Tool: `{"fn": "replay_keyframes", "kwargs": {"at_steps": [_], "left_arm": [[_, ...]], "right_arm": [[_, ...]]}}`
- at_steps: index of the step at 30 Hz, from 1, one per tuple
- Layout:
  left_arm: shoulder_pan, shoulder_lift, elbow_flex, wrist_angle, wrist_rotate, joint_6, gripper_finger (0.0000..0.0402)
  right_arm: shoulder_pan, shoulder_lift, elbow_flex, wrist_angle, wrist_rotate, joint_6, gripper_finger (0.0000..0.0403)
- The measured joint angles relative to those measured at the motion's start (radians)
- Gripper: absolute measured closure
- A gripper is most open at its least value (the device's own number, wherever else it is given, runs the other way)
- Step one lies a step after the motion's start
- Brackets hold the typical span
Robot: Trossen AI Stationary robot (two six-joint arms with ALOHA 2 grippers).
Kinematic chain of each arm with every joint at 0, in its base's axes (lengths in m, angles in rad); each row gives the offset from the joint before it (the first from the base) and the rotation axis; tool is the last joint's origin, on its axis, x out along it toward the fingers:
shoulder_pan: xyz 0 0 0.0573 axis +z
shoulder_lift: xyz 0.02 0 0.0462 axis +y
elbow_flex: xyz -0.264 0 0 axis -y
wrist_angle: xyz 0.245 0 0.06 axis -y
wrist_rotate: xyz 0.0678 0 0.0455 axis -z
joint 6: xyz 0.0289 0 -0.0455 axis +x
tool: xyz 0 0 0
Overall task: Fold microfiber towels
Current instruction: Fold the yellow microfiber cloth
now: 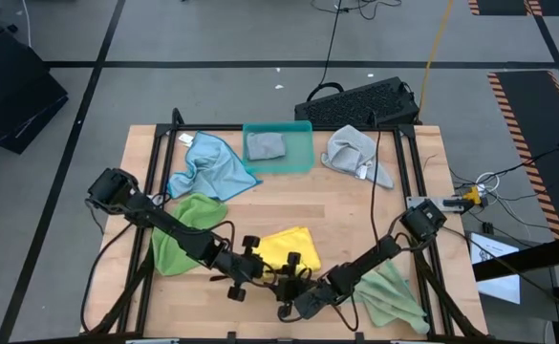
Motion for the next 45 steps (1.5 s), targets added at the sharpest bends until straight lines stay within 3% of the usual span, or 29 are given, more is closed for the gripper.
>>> {"fn": "replay_keyframes", "kwargs": {"at_steps": [9,15,21,27,30,39,45], "left_arm": [[0.000,0.000,0.000,0.002,0.000,0.002,0.0384],[0.000,0.000,0.000,0.009,0.000,0.006,0.0397],[-0.001,0.000,0.000,0.018,0.005,0.006,0.0383],[-0.005,0.000,0.000,0.018,-0.011,0.009,0.0382],[-0.026,0.000,0.000,0.018,-0.052,0.056,0.0349],[-0.092,0.000,0.001,-0.056,-0.191,0.050,0.0198],[-0.131,-0.003,-0.001,-0.116,-0.247,0.045,0.0174]], "right_arm": [[-0.021,0.000,0.000,-0.010,-0.029,-0.008,0.0269],[-0.029,0.000,0.000,-0.019,-0.058,-0.011,0.0325],[-0.037,0.000,-0.001,-0.020,-0.084,-0.018,0.0385],[-0.037,0.000,-0.002,-0.022,-0.082,-0.021,0.0394],[-0.038,0.000,-0.002,-0.019,-0.080,-0.020,0.0394],[-0.033,-0.001,-0.001,-0.021,-0.067,-0.012,0.0394],[-0.012,-0.002,-0.001,-0.030,-0.101,-0.008,0.0395]]}}
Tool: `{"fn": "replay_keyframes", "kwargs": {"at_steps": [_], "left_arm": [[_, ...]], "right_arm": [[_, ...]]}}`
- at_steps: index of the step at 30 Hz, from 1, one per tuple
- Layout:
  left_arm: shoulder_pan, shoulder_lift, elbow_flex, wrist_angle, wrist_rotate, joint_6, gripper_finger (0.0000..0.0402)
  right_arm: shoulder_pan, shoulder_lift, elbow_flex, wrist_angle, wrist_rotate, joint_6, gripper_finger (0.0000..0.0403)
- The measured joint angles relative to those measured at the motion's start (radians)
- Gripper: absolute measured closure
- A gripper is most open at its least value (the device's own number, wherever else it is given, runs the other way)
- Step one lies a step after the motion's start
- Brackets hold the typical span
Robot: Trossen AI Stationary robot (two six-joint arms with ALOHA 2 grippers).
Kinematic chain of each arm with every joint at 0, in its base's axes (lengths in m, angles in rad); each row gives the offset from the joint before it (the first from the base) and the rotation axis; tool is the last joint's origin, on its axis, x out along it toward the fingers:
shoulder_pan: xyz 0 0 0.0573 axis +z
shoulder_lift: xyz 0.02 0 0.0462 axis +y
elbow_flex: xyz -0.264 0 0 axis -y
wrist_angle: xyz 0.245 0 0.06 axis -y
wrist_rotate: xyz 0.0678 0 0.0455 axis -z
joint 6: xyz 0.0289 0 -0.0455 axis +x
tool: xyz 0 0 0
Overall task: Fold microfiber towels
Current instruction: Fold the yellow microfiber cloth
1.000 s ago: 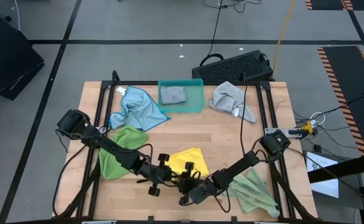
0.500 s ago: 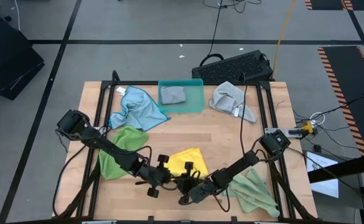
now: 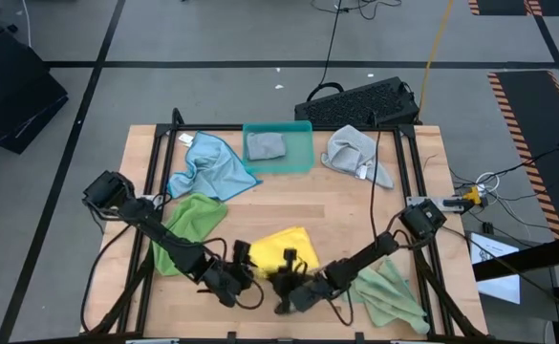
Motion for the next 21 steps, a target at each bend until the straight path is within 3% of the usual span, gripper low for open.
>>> {"fn": "replay_keyframes", "kwargs": {"at_steps": [4,14,21], "left_arm": [[-0.019,0.001,-0.001,0.018,0.000,-0.025,0.0182],[-0.023,0.001,-0.005,0.007,-0.007,-0.052,0.0181],[-0.040,0.003,-0.116,0.067,-0.002,-0.046,0.0154]], "right_arm": [[0.009,0.002,-0.001,-0.008,-0.080,0.034,0.0395],[0.017,-0.004,0.000,-0.035,-0.067,0.042,0.0395],[0.047,-0.006,0.000,-0.050,-0.062,0.022,0.0395]]}}
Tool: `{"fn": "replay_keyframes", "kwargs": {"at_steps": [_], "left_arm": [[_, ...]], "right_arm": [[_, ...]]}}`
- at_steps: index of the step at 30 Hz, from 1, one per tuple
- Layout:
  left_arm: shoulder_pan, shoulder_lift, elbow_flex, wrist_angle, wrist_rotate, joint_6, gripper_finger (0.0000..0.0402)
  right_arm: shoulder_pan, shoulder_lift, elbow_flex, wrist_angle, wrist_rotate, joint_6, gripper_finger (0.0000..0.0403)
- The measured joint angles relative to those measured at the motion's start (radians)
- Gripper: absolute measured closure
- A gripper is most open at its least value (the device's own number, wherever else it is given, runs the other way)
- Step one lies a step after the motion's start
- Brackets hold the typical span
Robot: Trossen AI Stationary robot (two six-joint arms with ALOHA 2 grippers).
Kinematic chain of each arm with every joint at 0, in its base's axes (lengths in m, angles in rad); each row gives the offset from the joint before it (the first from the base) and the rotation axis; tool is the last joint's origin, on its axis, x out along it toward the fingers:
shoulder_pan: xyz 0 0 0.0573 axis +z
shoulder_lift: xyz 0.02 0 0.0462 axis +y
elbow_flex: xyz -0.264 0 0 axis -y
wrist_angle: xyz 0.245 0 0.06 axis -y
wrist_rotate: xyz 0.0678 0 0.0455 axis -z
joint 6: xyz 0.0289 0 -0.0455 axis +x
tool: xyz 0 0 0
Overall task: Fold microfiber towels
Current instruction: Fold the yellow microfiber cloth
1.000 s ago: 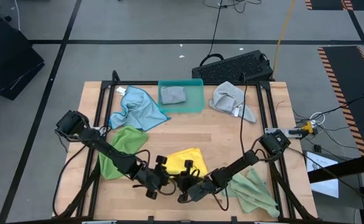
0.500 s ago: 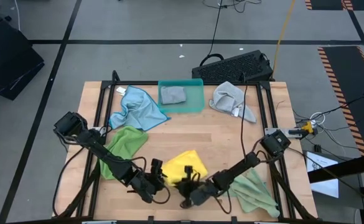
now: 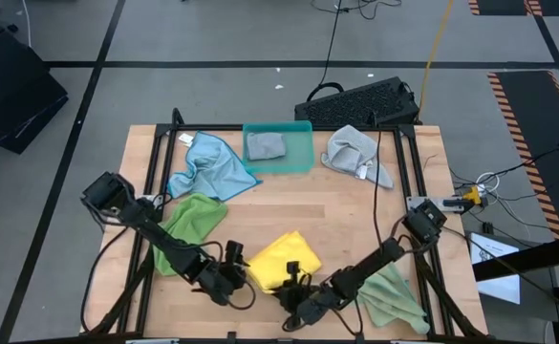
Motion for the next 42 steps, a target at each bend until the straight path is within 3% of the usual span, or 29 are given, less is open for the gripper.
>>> {"fn": "replay_keyframes", "kwargs": {"at_steps": [6,12,26,31,42], "left_arm": [[-0.033,-0.001,-0.112,0.171,-0.060,0.071,0.0136],[-0.059,0.000,-0.130,0.241,-0.178,0.203,0.0152],[0.033,0.049,-0.125,0.270,-0.093,0.362,0.0198],[0.032,0.051,-0.125,0.276,-0.102,0.372,0.0194],[0.032,0.052,-0.127,0.278,-0.130,0.331,0.0171]], "right_arm": [[0.007,0.000,0.000,0.001,0.001,-0.003,0.0395],[0.006,0.000,0.000,0.001,0.001,-0.003,0.0395],[0.004,0.000,0.000,0.002,0.013,0.013,0.0395],[0.003,-0.008,0.000,-0.004,0.083,0.025,0.0394],[0.001,-0.113,0.000,-0.086,0.113,0.020,0.0394]]}}
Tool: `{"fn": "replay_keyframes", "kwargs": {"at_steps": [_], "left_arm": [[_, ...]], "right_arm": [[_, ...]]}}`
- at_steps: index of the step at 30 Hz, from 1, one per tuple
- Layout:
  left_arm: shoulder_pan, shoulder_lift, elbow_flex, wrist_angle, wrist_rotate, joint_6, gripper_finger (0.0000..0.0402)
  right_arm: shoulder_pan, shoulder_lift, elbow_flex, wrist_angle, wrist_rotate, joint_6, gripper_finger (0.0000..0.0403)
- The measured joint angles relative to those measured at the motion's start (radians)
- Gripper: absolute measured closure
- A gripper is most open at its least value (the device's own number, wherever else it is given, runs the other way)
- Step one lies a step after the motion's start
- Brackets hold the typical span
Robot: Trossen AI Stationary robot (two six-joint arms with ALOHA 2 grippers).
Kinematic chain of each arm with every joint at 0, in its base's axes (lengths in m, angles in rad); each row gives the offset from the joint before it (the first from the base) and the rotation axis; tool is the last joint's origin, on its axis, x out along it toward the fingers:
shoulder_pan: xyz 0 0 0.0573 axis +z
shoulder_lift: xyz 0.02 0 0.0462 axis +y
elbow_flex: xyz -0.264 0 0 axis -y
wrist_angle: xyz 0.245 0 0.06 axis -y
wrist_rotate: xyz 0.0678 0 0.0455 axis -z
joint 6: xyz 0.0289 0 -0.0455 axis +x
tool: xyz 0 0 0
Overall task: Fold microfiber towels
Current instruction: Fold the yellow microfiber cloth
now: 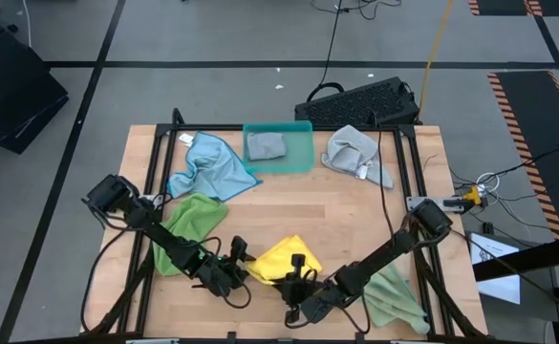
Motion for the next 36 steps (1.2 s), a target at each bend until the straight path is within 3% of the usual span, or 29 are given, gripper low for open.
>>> {"fn": "replay_keyframes", "kwargs": {"at_steps": [5,9,15,22,29,36], "left_arm": [[0.001,0.003,-0.002,0.024,-0.022,-0.001,0.0214],[0.003,0.005,-0.004,0.023,-0.031,-0.020,0.0281],[0.002,-0.060,-0.004,-0.011,-0.027,-0.167,0.0389],[-0.015,-0.176,-0.004,-0.067,-0.056,-0.142,0.0396],[-0.009,-0.192,-0.003,-0.141,-0.064,-0.129,0.0397],[0.018,-0.250,-0.002,-0.173,-0.264,-0.093,0.0398]], "right_arm": [[0.000,-0.005,0.000,-0.003,-0.002,-0.009,0.0394],[0.000,-0.006,0.000,-0.015,-0.002,0.004,0.0394],[0.006,-0.006,-0.001,-0.052,-0.005,0.008,0.0394],[-0.011,-0.006,-0.055,-0.007,-0.007,0.029,0.0394],[-0.035,-0.006,-0.095,0.080,-0.029,-0.027,0.0394],[-0.098,-0.037,-0.098,0.120,0.043,-0.230,0.0394]]}}
